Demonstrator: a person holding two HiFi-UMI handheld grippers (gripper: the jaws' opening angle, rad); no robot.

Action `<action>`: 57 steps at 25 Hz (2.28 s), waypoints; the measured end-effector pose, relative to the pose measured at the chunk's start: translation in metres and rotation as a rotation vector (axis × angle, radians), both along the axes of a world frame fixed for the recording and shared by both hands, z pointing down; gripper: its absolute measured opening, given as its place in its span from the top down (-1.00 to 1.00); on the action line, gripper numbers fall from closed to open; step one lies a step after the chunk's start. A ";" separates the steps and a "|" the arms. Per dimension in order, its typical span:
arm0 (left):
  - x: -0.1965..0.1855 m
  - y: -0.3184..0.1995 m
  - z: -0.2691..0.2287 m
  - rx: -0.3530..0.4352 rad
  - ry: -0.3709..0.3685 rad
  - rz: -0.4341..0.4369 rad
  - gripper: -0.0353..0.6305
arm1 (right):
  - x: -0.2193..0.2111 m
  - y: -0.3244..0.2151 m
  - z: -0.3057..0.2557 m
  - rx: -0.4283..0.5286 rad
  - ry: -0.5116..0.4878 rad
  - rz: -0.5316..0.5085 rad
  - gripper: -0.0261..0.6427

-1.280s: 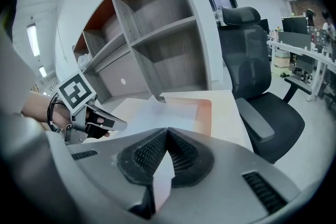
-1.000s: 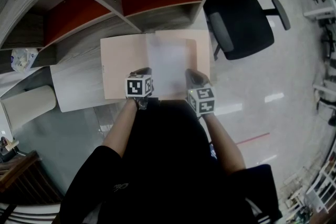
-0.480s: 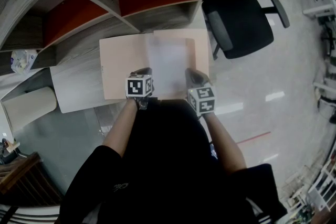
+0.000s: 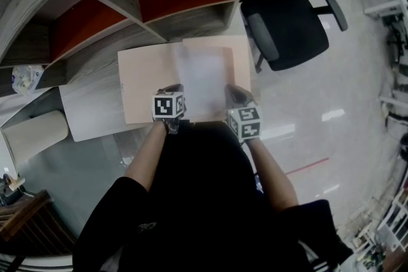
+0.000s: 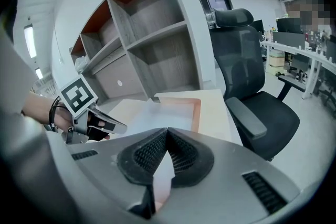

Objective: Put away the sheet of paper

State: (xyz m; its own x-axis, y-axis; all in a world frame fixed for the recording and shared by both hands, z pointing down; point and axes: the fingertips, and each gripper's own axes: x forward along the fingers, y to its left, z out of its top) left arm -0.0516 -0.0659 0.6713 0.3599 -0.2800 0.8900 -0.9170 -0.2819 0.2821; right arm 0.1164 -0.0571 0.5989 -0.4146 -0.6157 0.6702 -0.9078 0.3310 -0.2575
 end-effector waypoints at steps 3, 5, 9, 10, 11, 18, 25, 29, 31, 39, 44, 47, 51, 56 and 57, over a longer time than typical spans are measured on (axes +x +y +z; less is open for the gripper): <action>0.001 -0.002 0.001 0.000 0.001 0.004 0.76 | 0.001 -0.001 -0.002 0.002 -0.002 0.007 0.87; 0.003 -0.002 0.002 -0.002 0.002 0.007 0.76 | 0.001 -0.001 -0.001 0.006 -0.002 0.010 0.87; 0.005 -0.003 0.003 -0.005 0.003 0.020 0.76 | 0.002 0.000 0.001 0.010 0.000 0.014 0.87; 0.006 -0.004 0.003 -0.005 0.004 0.022 0.76 | 0.003 0.001 0.001 0.008 0.001 0.015 0.87; 0.006 -0.004 0.003 -0.005 0.004 0.025 0.76 | 0.003 0.001 0.000 0.007 0.001 0.018 0.87; 0.006 -0.005 0.005 -0.010 0.008 0.029 0.76 | 0.001 -0.001 0.001 0.012 -0.003 0.025 0.87; 0.012 -0.007 0.005 -0.010 0.014 0.043 0.76 | 0.001 0.001 0.001 0.008 0.001 0.027 0.87; 0.014 -0.007 0.006 -0.009 0.013 0.049 0.76 | 0.001 0.002 0.000 0.002 0.002 0.022 0.87; 0.015 -0.006 0.006 -0.011 0.014 0.048 0.76 | 0.001 0.001 0.001 0.006 0.002 0.018 0.87; 0.019 -0.005 0.007 -0.016 0.016 0.038 0.76 | 0.001 0.002 0.000 -0.008 -0.005 0.011 0.87; 0.024 -0.003 0.007 -0.018 0.011 0.053 0.76 | 0.004 -0.001 0.001 0.000 -0.008 0.006 0.87; 0.025 -0.002 0.008 -0.021 0.009 0.054 0.76 | 0.004 -0.003 0.001 0.005 -0.007 0.002 0.87; 0.030 -0.002 0.008 -0.022 0.009 0.064 0.76 | 0.007 -0.002 0.002 0.002 -0.009 0.006 0.87; 0.037 -0.003 0.007 -0.018 0.011 0.079 0.76 | 0.011 0.000 0.004 -0.006 -0.015 0.013 0.87; 0.038 -0.003 0.008 -0.018 0.010 0.079 0.76 | 0.012 0.000 0.004 -0.004 -0.015 0.012 0.87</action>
